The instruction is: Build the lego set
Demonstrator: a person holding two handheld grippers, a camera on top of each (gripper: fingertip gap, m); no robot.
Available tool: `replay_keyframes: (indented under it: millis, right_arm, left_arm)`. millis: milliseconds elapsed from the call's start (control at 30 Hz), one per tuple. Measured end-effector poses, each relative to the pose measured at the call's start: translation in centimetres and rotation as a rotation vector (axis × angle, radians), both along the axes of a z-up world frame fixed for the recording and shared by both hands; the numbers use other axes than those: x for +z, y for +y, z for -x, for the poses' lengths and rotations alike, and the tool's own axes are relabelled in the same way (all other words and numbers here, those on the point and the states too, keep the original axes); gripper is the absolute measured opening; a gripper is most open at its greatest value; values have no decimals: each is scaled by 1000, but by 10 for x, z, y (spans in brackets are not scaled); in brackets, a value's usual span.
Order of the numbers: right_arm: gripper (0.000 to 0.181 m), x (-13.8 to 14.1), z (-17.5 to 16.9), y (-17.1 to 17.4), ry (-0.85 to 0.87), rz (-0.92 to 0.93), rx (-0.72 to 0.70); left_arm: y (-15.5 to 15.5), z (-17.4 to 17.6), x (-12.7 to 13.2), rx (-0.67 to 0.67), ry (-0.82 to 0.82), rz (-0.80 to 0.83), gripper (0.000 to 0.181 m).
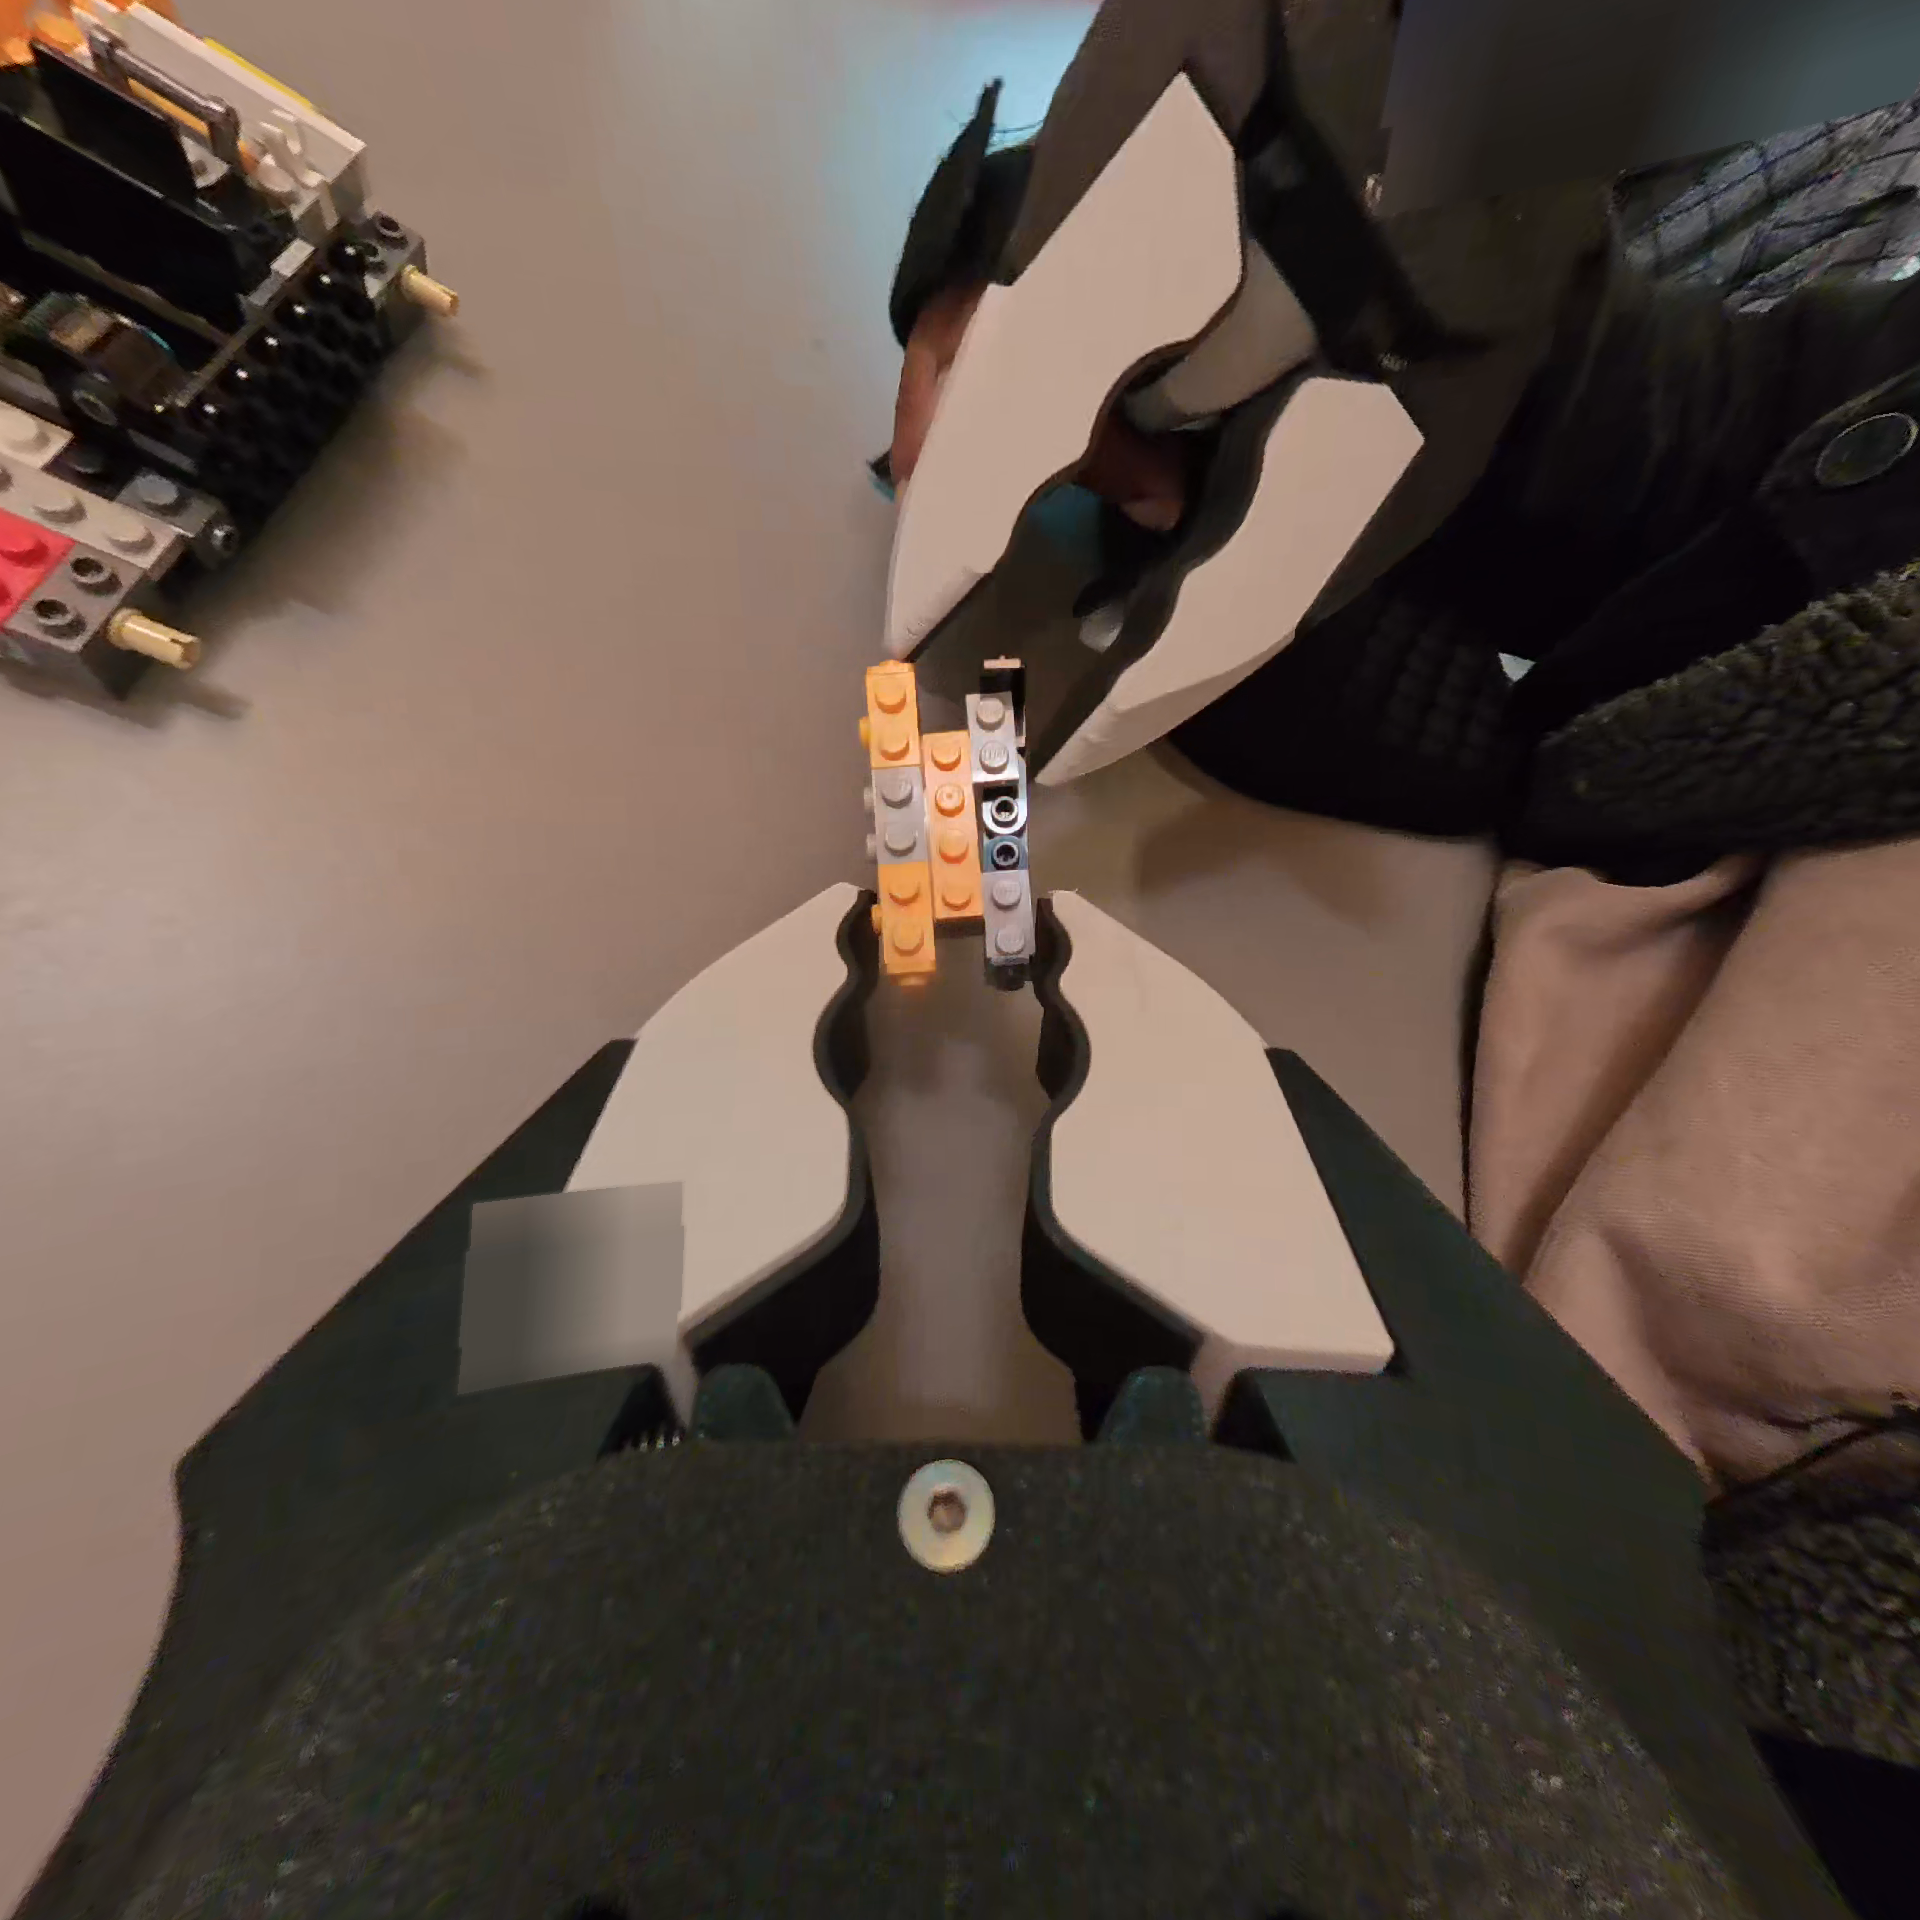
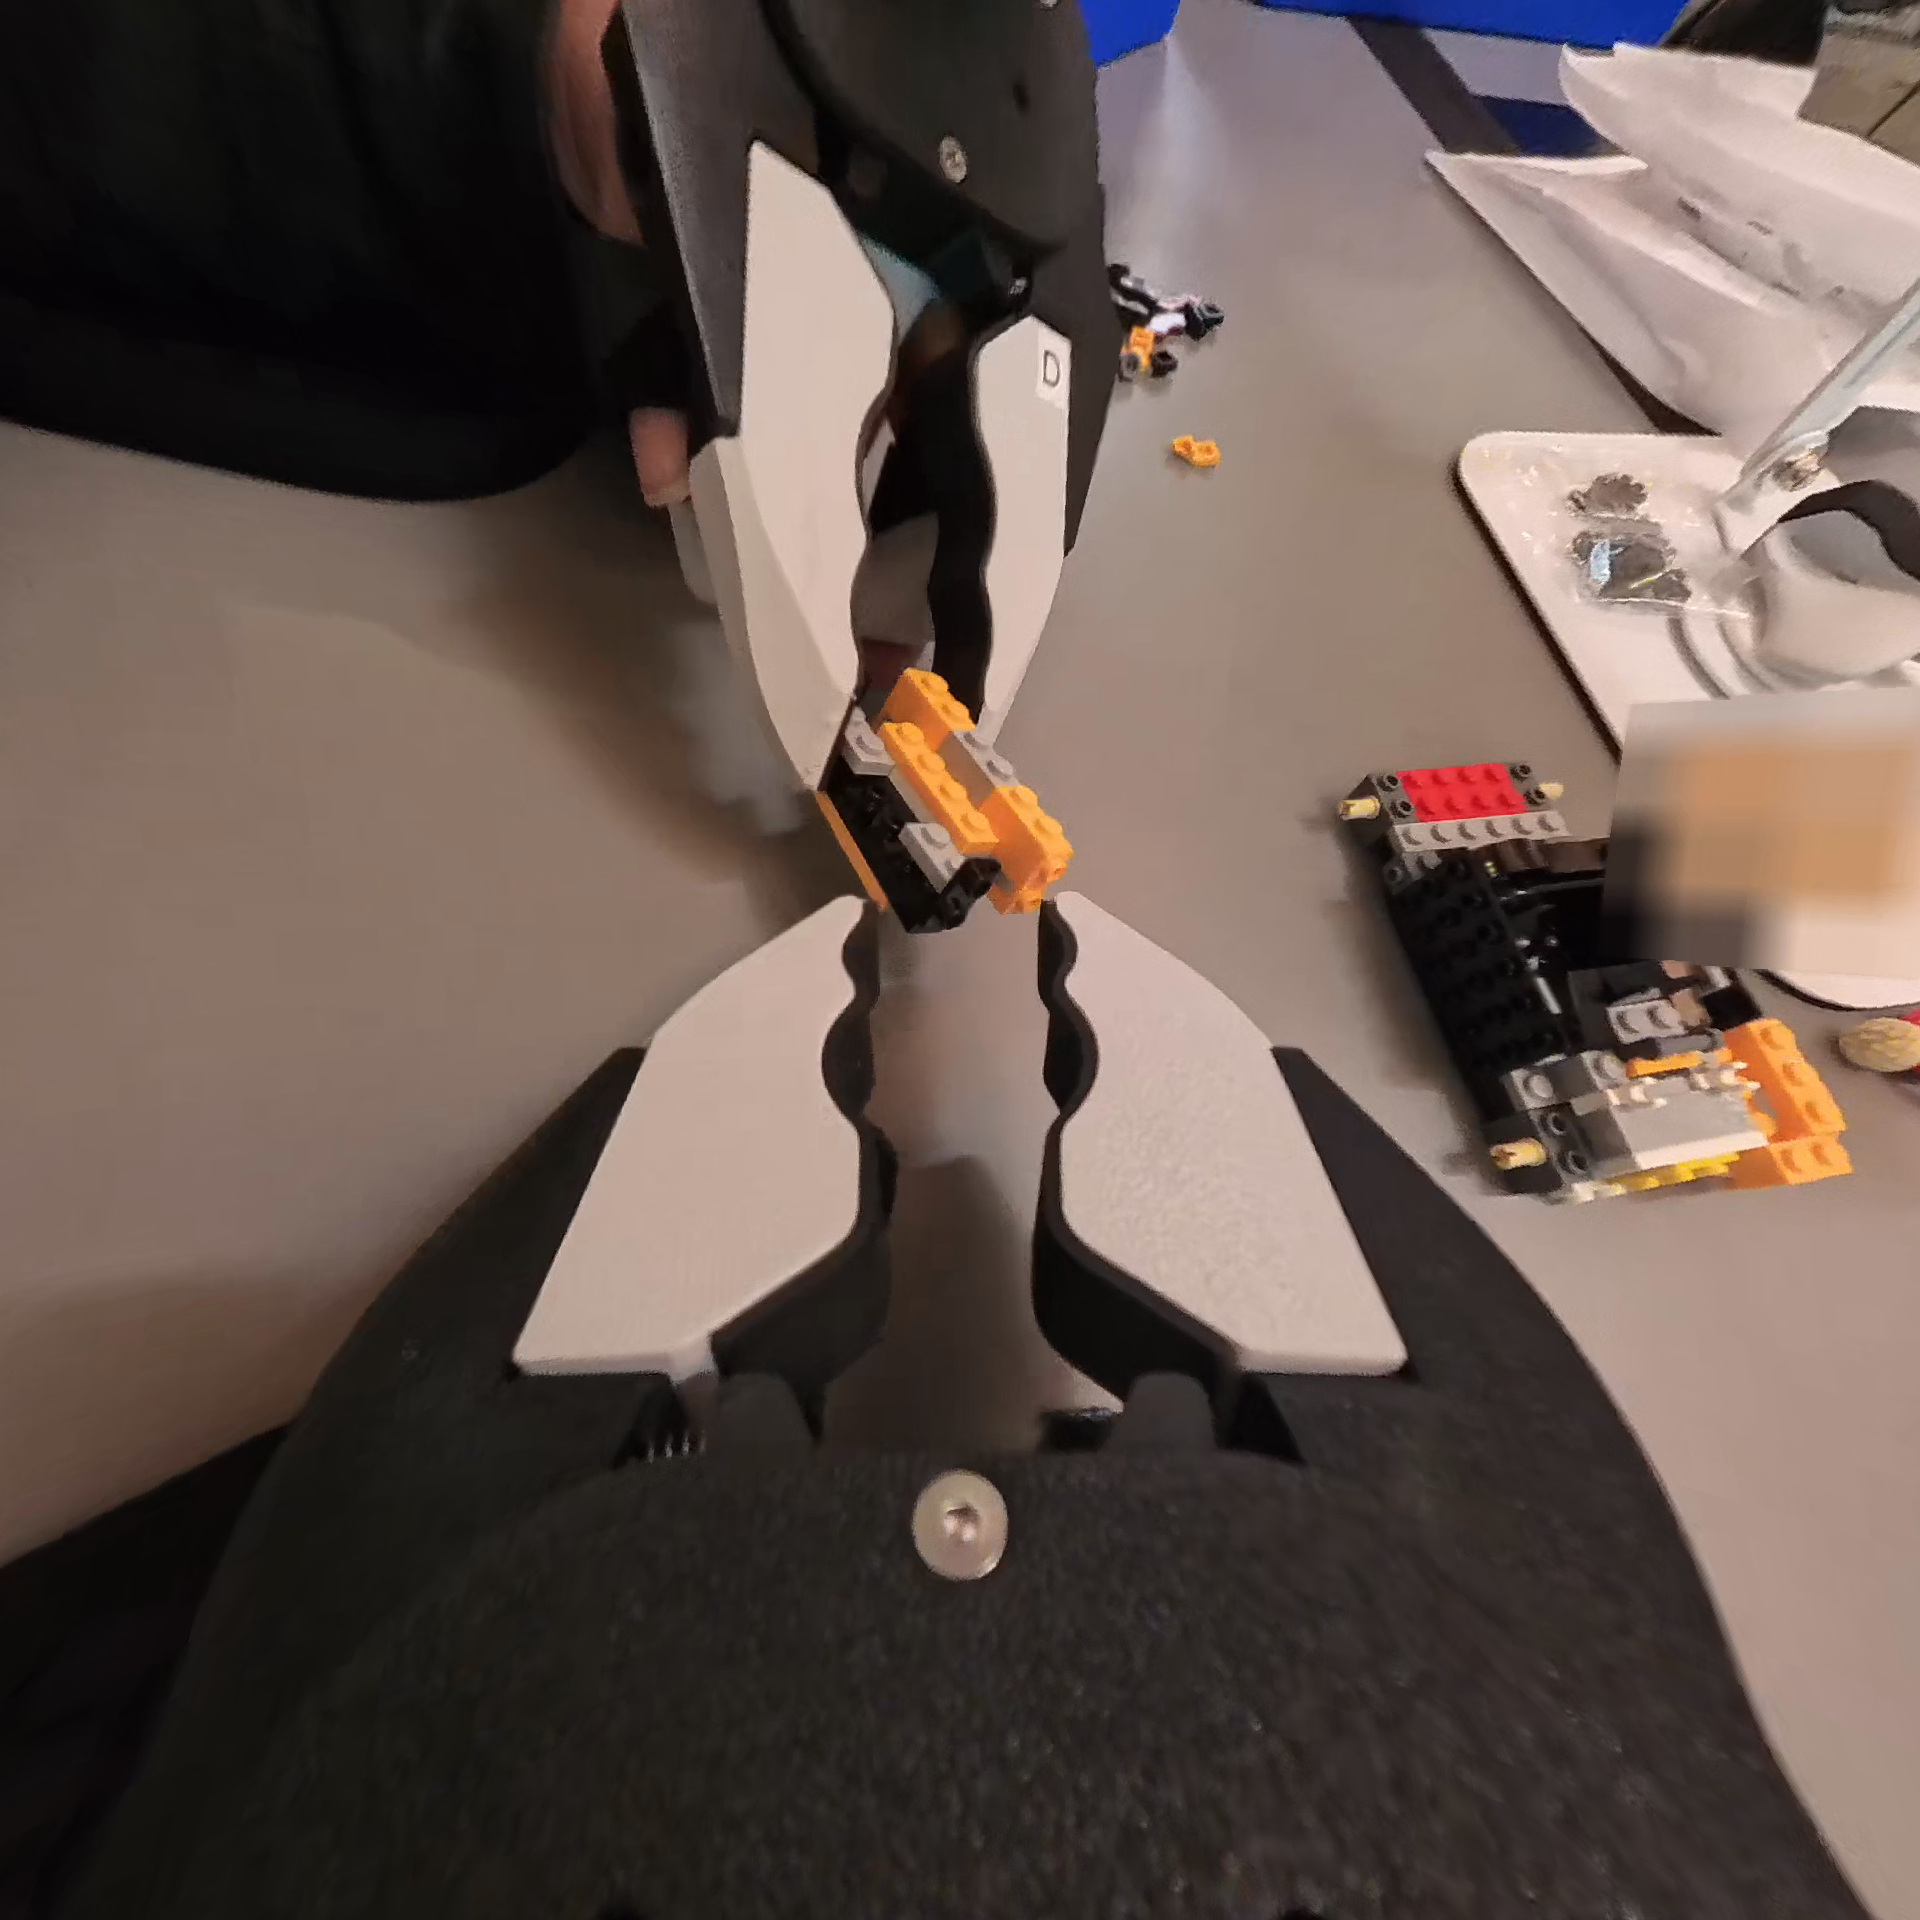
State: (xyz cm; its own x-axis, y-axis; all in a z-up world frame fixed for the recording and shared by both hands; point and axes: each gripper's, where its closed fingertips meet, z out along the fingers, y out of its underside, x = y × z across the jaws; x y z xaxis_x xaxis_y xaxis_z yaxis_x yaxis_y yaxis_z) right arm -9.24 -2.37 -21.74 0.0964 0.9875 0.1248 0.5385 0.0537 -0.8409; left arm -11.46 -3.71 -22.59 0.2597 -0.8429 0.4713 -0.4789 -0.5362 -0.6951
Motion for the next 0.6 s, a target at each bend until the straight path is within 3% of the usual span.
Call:
replay_keyframes:
  millis: [167, 333, 500, 600]
  right_arm:
    - [29, 4, 0, -2, 42, 86, 2]
    - [30, 9, 0, -1, 74, 118, -8]
    - [31, 23, -7, 8, 38, -57, -40]
    - [33, 36, -9, 1, -23, -215, 15]
  left_arm:
    - [-4, 0, 4, -16, -32, 32, 29]
    - [-7, -1, 6, -9, -99, 182, 29]
    - [-2, -3, 12, 38, -193, 347, 29]
    - [3, -2, 12, 69, -204, 383, 29]
